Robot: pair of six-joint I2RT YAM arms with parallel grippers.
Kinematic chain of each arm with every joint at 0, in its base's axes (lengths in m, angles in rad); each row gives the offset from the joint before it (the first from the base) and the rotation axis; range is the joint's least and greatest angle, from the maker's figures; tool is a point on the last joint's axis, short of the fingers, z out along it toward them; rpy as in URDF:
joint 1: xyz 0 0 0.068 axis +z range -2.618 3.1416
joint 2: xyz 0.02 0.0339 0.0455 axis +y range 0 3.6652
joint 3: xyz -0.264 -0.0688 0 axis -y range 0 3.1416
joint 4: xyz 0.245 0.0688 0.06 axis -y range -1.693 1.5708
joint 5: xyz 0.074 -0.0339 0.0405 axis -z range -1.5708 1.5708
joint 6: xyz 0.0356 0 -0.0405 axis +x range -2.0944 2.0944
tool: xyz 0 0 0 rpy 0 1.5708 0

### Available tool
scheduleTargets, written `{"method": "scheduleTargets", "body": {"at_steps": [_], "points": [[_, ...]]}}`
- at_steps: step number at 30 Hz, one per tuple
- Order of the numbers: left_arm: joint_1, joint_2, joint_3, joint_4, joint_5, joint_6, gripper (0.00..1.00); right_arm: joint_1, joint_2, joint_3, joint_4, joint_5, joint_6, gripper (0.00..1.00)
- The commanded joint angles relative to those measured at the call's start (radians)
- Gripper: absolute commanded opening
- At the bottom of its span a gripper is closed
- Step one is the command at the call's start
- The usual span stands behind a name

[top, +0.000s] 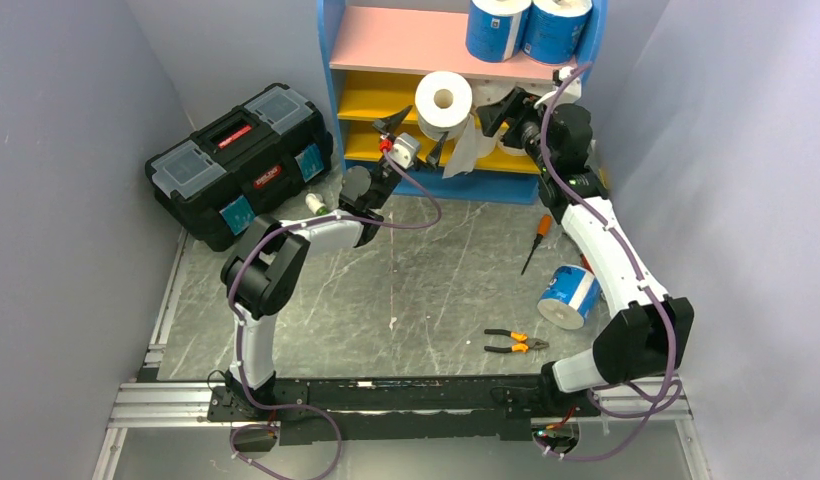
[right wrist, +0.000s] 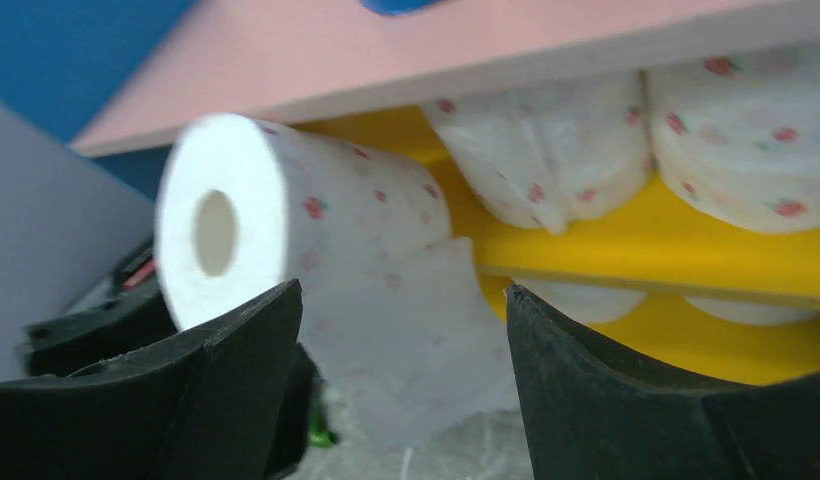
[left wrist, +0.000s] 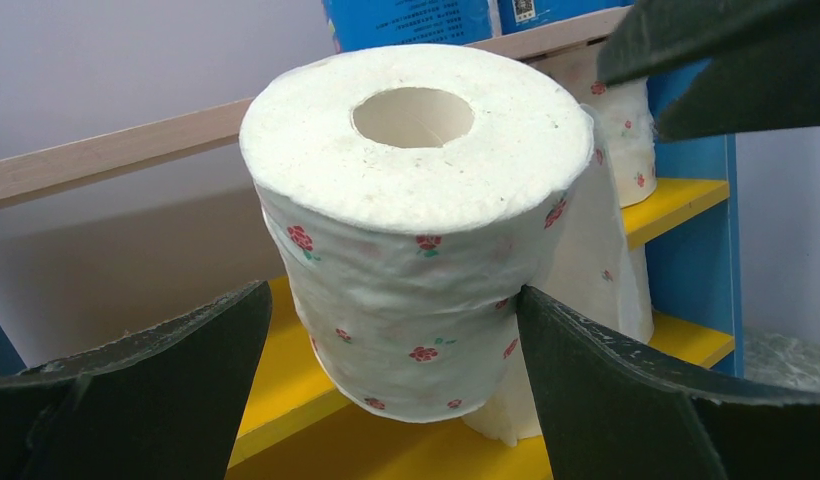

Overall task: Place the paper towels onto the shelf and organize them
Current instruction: Place the paper towel on the shelf.

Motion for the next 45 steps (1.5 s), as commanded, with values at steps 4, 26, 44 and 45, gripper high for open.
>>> {"method": "scheduleTargets", "body": {"at_steps": [4,26,44,45], "points": [[0.007,-0.078,0.032,0.069,0.014,0.018,0.99,-0.038,-0.040,-0.058,0.326,-0.162,0.152,0.78],[0.007,-0.086,0.009,0.060,0.025,0.063,0.99,-0.026,0.149,0.015,0.398,-0.318,0.270,0.73],[0.008,-0.096,-0.009,0.065,0.018,0.089,0.99,-0.020,0.226,0.009,0.412,-0.276,0.398,0.68],[0.008,-0.097,-0.010,0.066,0.018,0.092,0.99,-0.021,0.232,0.011,0.412,-0.276,0.405,0.68]]}}
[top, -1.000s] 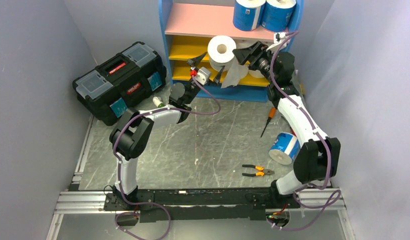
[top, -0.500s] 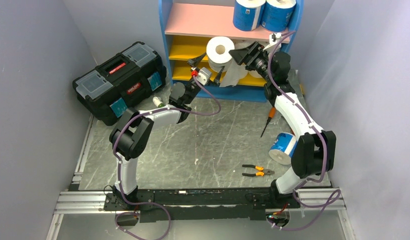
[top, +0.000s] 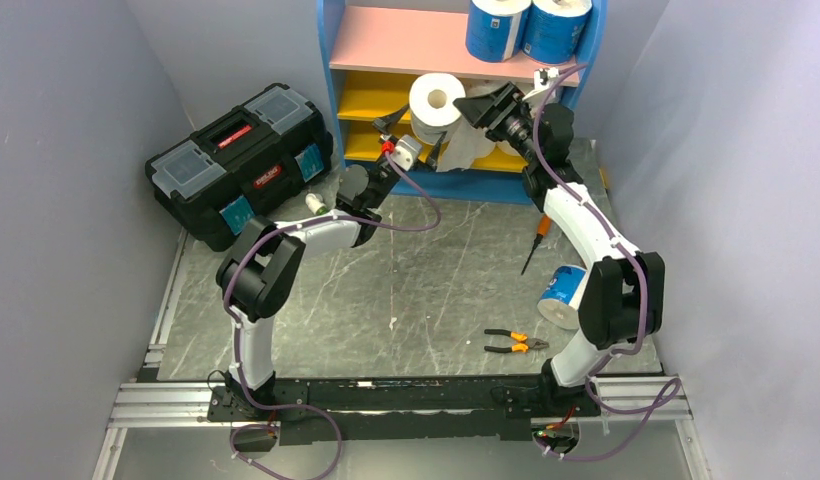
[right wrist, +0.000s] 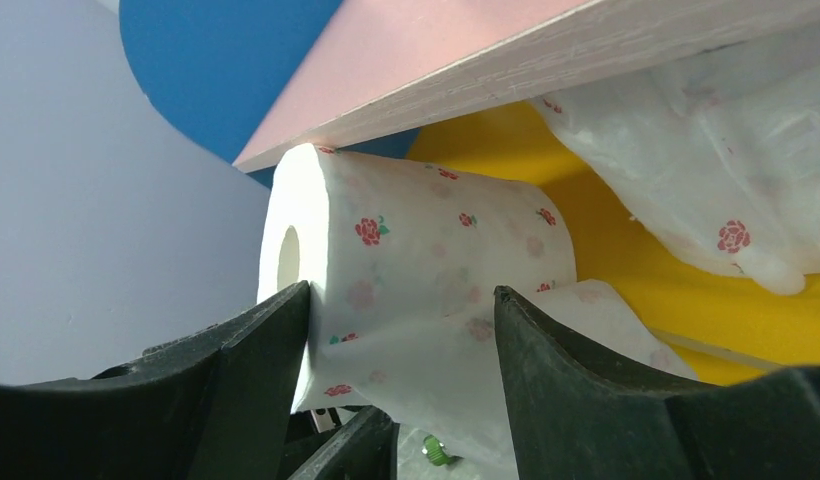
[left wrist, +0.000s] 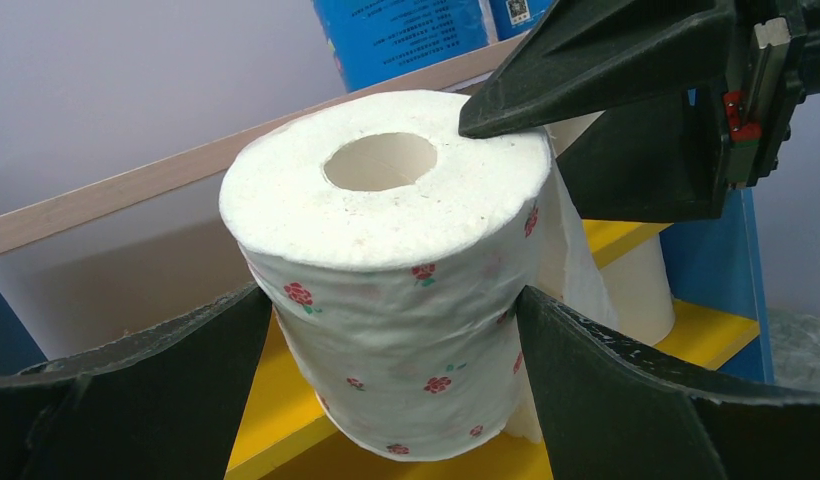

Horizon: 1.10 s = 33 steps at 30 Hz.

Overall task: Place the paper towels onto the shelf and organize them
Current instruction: Place the paper towel on the shelf.

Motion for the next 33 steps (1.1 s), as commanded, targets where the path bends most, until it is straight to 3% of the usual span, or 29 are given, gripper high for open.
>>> {"method": "scheduleTargets", "body": {"at_steps": [1,28,33], "points": [[0.005,-0.066,0.003,0.086,-0.013,0.017,0.99,0.001,0.037,0.030,0.034,0.015,0.039,0.68],[0.006,-0.127,-0.027,0.007,0.014,-0.022,0.99,0.002,0.102,0.136,-0.078,0.056,0.150,0.68],[0.006,-0.126,-0.014,-0.012,0.014,-0.015,0.95,0.002,0.129,0.183,-0.115,0.053,0.160,0.66]]}}
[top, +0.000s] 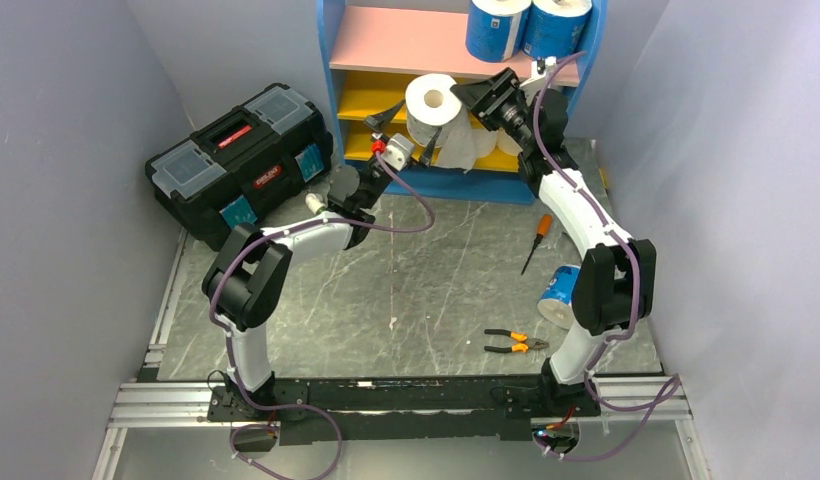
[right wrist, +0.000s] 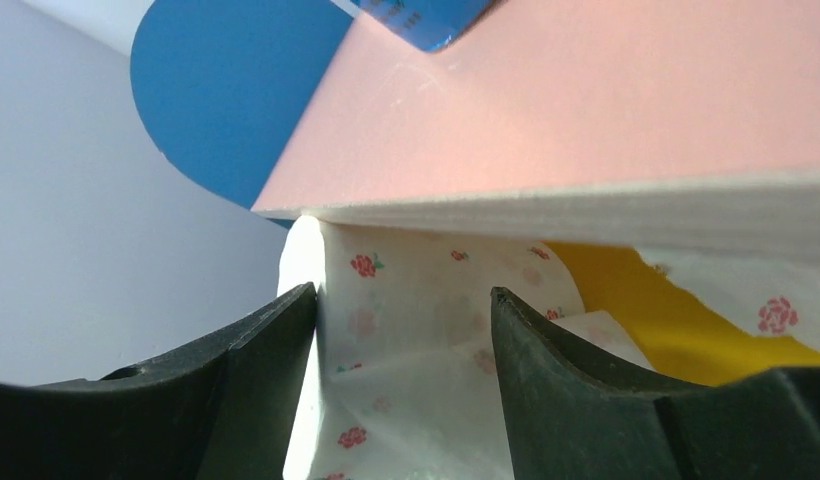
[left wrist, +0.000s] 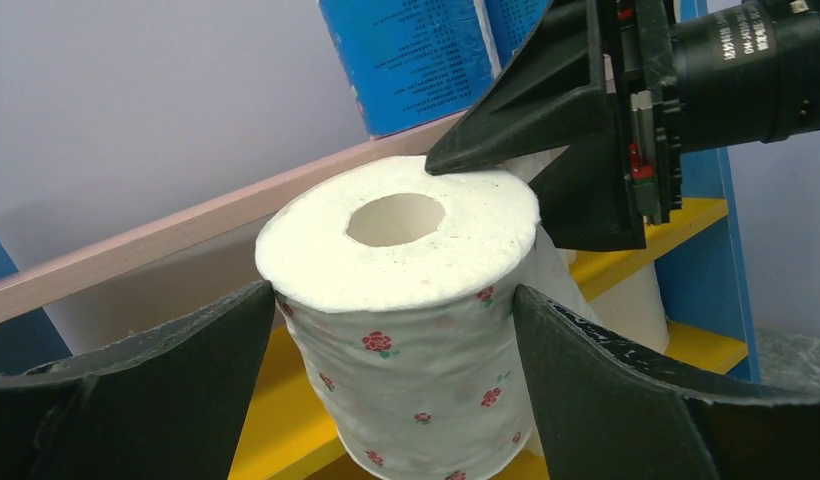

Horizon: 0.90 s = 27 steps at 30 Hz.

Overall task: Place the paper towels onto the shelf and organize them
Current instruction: Place the paper towel on the shelf.

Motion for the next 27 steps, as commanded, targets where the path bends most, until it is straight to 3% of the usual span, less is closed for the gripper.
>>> {"method": "scheduleTargets", "body": {"at_steps": [1,10,16,27], "points": [[0.003,-0.033,0.046,-0.007,0.014,-0.004,0.95,-0.006,0.047,0.060,-0.063,0.037,0.039,0.66],[0.004,-0.022,0.087,-0.046,0.004,-0.009,0.87,-0.001,0.049,0.097,-0.096,0.037,-0.003,0.66],[0.004,-0.036,0.077,-0.045,0.019,-0.034,0.80,0.020,0.104,0.222,-0.238,0.014,-0.086,0.68],[0.004,-0.072,0.115,-0.177,0.014,-0.066,0.72,0.020,0.149,0.280,-0.346,0.055,-0.095,0.67]]}}
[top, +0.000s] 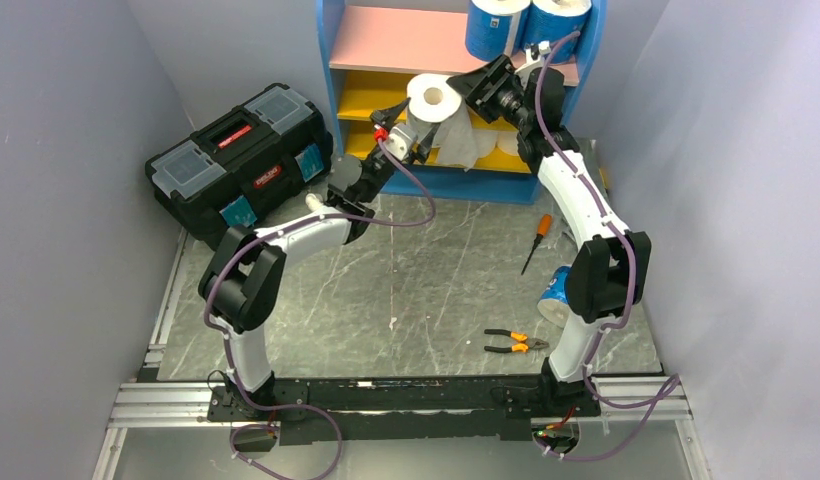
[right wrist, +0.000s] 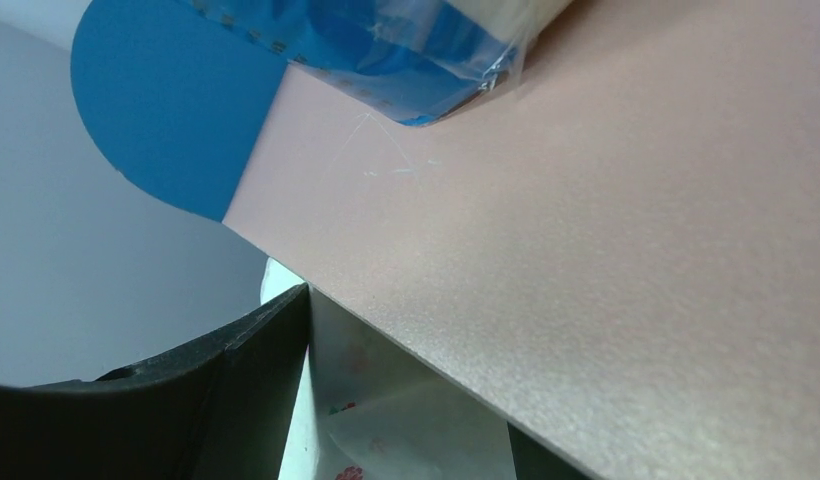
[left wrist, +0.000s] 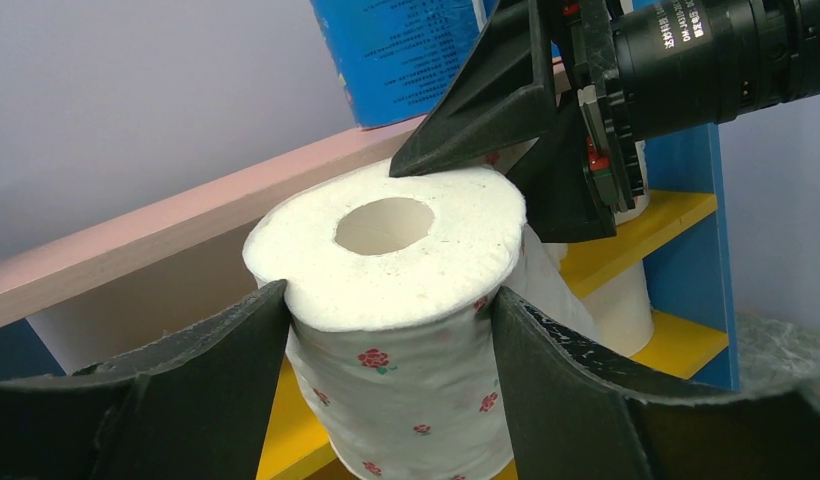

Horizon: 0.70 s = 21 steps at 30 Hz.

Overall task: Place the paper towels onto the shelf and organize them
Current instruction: Place the paper towel on the shelf.

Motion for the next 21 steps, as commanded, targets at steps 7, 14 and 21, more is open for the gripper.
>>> {"method": "scheduleTargets", "body": {"at_steps": [7,14,21], "points": [[0.003,-0.103,0.064,-0.128,0.012,-0.082,0.67,0.012,0.040,0.060,-0.141,0.090,-0.065,0.67],[0.004,-0.123,0.118,-0.226,0.028,-0.110,0.65,0.012,0.017,0.062,-0.122,0.073,-0.059,0.70],[0.004,-0.126,0.148,-0.272,0.039,-0.120,0.66,0.011,-0.014,0.054,-0.105,0.062,-0.058,0.73]]}}
